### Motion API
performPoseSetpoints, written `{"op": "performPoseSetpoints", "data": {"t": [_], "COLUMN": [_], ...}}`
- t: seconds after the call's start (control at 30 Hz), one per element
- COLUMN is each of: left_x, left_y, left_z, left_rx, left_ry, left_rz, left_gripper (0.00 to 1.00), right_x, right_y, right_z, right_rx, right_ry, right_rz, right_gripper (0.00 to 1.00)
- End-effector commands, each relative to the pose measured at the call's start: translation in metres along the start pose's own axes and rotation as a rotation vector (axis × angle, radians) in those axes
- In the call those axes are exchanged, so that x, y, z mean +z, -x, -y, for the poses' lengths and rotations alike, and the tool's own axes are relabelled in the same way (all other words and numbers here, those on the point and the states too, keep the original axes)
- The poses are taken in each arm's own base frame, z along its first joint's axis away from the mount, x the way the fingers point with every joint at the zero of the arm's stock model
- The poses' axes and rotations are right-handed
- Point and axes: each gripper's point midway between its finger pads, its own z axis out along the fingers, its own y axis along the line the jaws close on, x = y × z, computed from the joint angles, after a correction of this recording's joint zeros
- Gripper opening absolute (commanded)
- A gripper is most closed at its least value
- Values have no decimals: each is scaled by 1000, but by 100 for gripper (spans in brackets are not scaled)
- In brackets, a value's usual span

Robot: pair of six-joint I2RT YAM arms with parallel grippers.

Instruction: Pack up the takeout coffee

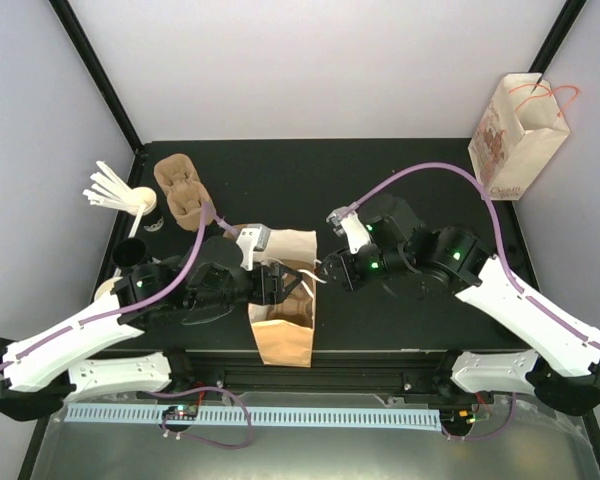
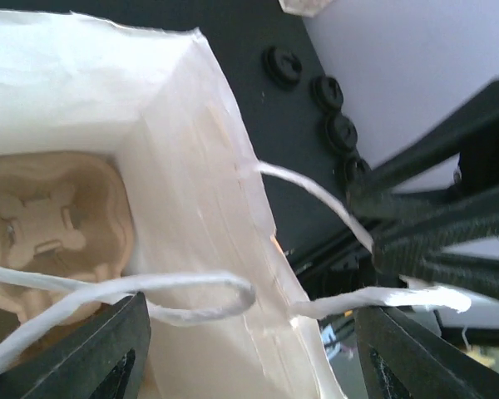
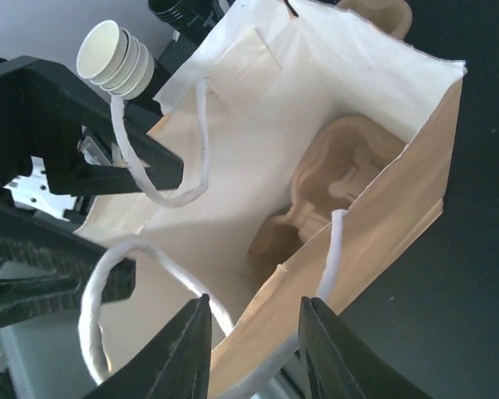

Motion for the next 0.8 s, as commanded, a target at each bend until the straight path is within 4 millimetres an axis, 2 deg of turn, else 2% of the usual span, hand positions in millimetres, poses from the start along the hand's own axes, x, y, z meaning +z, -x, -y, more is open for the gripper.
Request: {"op": "performPoseSetpoints", "data": {"t": [0.0, 0.1, 0.27, 0.37, 0.43, 0.53, 0.63, 0.77], "left_x": [-12, -21, -46, -55, -58, -59, -55, -51], "left_y": [31, 41, 58, 63, 66, 65, 62, 59], "left_z": [0, -2, -12, -14, -12, -9, -9, -13], "left_rx": [-58, -92, -150, -160, -150, -132, -126, -130], "left_ry": [-8, -38, -74, -98, -109, -122, -126, -113], "left_rz": [185, 270, 431, 488, 504, 497, 480, 474], "left_gripper": [71, 72, 74, 74, 74, 74, 74, 74], "right_x": [-5, -5, -4, 0, -1, -16, -39, -55], "right_y": [-3, -3, -11, -19, -18, -2, 21, 47], "right_z": [-4, -4, 4, 12, 18, 16, 6, -7], "right_rx": [-17, -34, -70, -84, -84, -92, -106, -104], "right_ry": [23, 19, -23, -53, -91, -110, -94, -76], "right_rz": [1, -4, -45, -81, -79, 5, 137, 233], "right_gripper": [37, 44, 45, 46, 47, 47, 56, 65]}}
